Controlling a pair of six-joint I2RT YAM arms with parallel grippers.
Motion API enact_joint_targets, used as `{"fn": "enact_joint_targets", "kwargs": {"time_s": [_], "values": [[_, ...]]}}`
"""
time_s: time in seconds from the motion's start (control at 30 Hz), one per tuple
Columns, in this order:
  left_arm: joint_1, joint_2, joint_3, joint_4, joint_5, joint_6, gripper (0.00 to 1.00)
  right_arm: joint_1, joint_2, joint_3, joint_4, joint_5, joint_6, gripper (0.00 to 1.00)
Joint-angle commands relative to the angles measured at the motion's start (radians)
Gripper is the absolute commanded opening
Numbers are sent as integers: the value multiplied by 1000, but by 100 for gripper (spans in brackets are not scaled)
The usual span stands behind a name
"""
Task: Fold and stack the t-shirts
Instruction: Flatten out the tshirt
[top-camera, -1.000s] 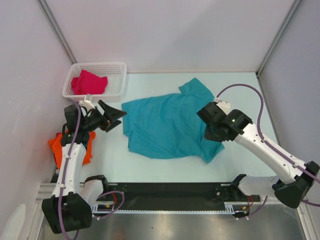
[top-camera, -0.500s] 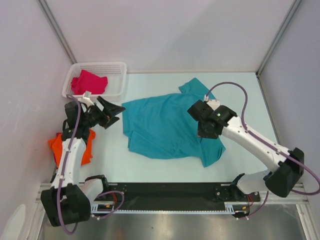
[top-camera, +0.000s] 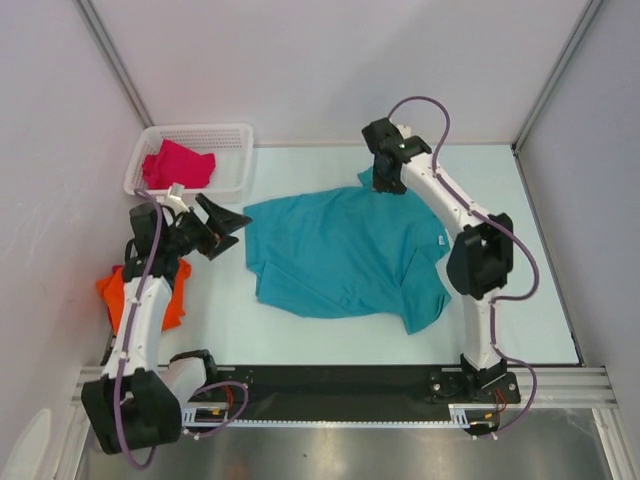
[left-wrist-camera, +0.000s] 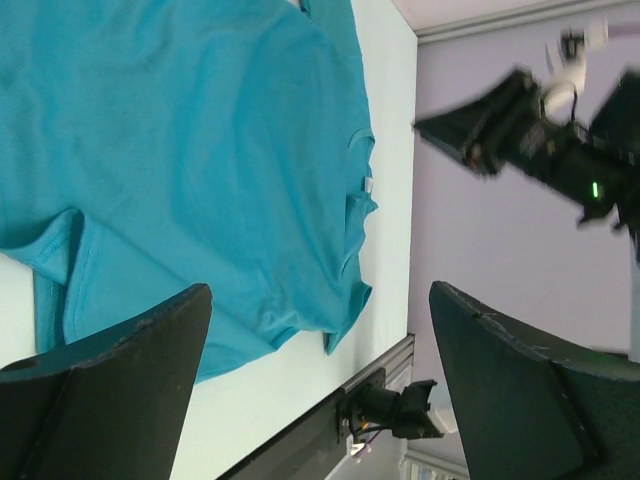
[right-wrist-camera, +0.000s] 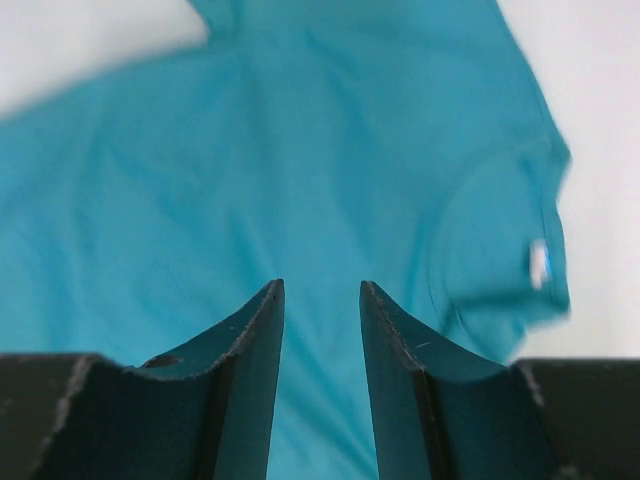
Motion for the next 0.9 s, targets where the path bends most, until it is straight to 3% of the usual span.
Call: {"fn": "enact_joint_targets", "kwargs": {"time_s": [0.0, 0.13, 0.2, 0.7, 0.87], "values": [[5, -116, -20, -64, 28, 56, 96, -43, 223, 281, -46, 5, -101, 42], [5, -205, -59, -130, 33, 65, 96, -78, 392, 541, -106, -3, -126, 43], [5, -243, -59, -153, 36, 70, 96, -93, 434, 566, -98, -10, -130, 43], [3, -375, -31, -342, -122, 173, 96, -162, 547, 558, 37, -78, -181, 48], [3, -432, -34, -362, -209, 159, 96, -198, 520, 466, 141, -108, -173, 58]]}}
